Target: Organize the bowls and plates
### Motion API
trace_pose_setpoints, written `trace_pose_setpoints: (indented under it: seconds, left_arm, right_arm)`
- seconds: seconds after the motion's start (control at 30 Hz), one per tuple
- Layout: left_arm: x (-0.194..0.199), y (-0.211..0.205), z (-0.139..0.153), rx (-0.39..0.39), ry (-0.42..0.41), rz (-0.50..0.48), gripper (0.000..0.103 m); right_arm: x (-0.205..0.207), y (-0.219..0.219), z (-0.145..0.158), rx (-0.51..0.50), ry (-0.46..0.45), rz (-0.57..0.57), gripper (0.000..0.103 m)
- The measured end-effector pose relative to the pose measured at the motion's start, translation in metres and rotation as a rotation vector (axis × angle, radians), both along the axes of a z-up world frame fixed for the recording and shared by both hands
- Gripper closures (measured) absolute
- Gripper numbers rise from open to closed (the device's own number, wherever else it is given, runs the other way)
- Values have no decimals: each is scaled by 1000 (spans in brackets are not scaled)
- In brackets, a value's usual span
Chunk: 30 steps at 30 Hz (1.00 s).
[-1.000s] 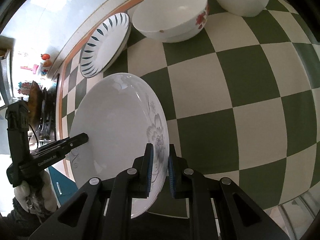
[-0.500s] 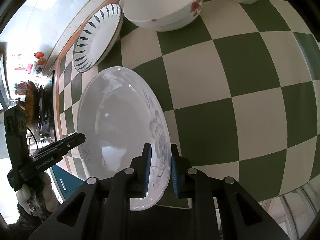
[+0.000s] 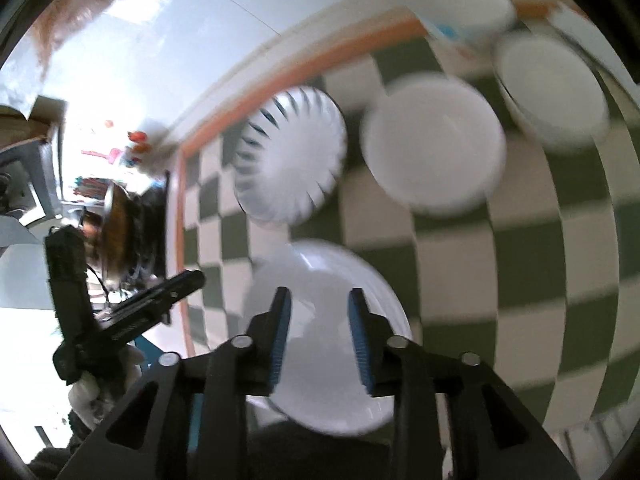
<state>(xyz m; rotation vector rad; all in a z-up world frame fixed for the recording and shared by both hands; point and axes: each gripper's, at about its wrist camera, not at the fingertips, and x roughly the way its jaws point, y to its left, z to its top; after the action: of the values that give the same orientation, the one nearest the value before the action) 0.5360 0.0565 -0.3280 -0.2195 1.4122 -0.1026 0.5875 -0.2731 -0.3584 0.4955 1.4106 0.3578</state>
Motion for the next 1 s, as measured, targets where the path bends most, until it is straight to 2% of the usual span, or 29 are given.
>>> trace_pose_setpoints:
  seconds: [0.1, 0.23, 0.43, 0.6, 0.63, 0.67, 0.7, 0.73, 1.0]
  left_arm:
    - [31, 10, -23, -4, 47, 46, 72]
    - [60, 16, -59, -17, 124, 88, 72]
    - [85, 19, -89, -43, 182, 121, 72]
    - [92, 21, -93, -61, 175, 129, 73]
    - [92, 21, -93, -63, 171, 128, 74]
    - [93, 22, -92, -75, 163, 130, 81]
    - [93, 22, -91, -88, 161, 128, 85]
    - [94, 21, -90, -84, 162, 124, 85]
    - [90, 15, -77, -45, 122, 116, 86]
  right_arm:
    - [50, 11, -7, -29, -9, 22, 66]
    - [115, 25, -36, -89, 26, 61, 66]
    - [170, 46, -82, -158, 99, 154, 66]
    - [184, 54, -116, -193, 184, 202, 67]
    - [185, 54, -121, -191, 198, 208, 72]
    - [184, 54, -125, -183, 207, 211, 80]
    - [184, 55, -130, -176, 221, 218, 85]
    - [183, 56, -133, -179, 227, 226, 89]
    - [176, 60, -126, -202, 160, 253, 89]
